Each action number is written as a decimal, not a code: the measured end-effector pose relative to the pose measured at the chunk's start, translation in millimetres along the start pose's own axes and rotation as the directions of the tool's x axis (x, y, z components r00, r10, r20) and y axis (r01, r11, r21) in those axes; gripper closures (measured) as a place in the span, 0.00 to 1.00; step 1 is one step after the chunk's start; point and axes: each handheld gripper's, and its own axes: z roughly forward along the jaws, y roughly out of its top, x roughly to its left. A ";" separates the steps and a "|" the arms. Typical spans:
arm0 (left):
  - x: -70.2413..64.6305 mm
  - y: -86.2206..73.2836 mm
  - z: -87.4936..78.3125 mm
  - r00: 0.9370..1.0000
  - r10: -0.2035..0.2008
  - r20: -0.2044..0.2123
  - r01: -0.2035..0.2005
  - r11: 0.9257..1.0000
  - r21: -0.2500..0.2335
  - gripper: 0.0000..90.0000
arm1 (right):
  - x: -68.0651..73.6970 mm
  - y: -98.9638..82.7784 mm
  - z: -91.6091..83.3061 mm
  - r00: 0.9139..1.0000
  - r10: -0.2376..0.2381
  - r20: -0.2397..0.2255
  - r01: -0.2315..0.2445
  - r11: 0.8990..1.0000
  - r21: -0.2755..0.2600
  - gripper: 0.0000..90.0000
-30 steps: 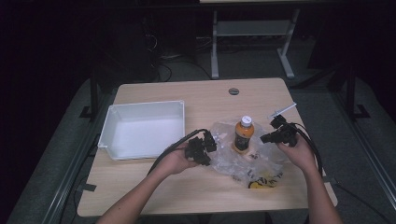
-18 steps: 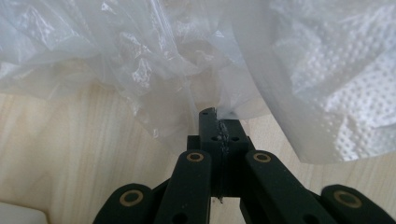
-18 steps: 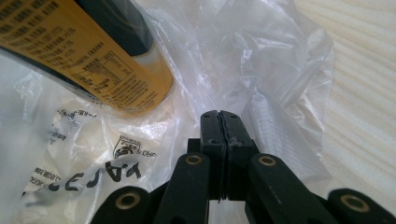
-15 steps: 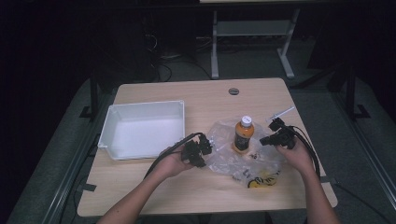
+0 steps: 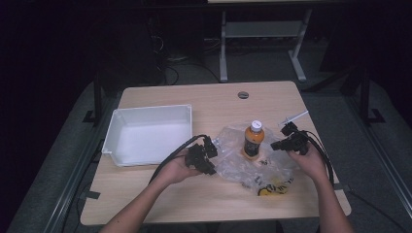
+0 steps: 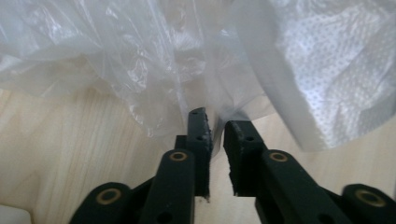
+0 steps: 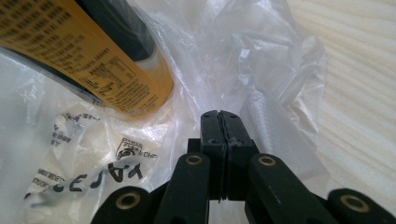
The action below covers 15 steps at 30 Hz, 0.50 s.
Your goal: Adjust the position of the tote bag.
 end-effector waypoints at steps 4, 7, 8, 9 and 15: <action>-1.5 -0.6 -14.3 0.999 -0.006 0.033 0.007 0.999 -0.046 0.70 | -0.7 -0.3 -2.7 1.000 0.004 -0.004 -0.004 1.000 -0.015 0.99; -3.5 -2.7 -25.2 0.999 -0.006 0.051 0.010 0.997 -0.080 0.63 | -0.5 0.0 -4.0 1.000 0.002 -0.005 -0.002 1.000 -0.023 0.99; -3.8 -3.4 -28.1 0.999 -0.006 0.051 0.010 0.996 -0.086 0.61 | -0.5 0.2 -4.4 1.000 0.001 -0.005 -0.001 1.000 -0.027 0.99; -3.6 -4.4 -31.6 0.999 -0.004 0.053 0.009 0.995 -0.096 0.59 | -0.5 0.2 -4.6 1.000 0.001 -0.004 -0.001 1.000 -0.029 0.99; -6.1 -10.4 -52.2 0.996 -0.002 0.086 0.014 0.990 -0.138 0.54 | -0.4 0.5 -5.9 1.000 0.008 -0.007 -0.008 0.999 -0.034 0.99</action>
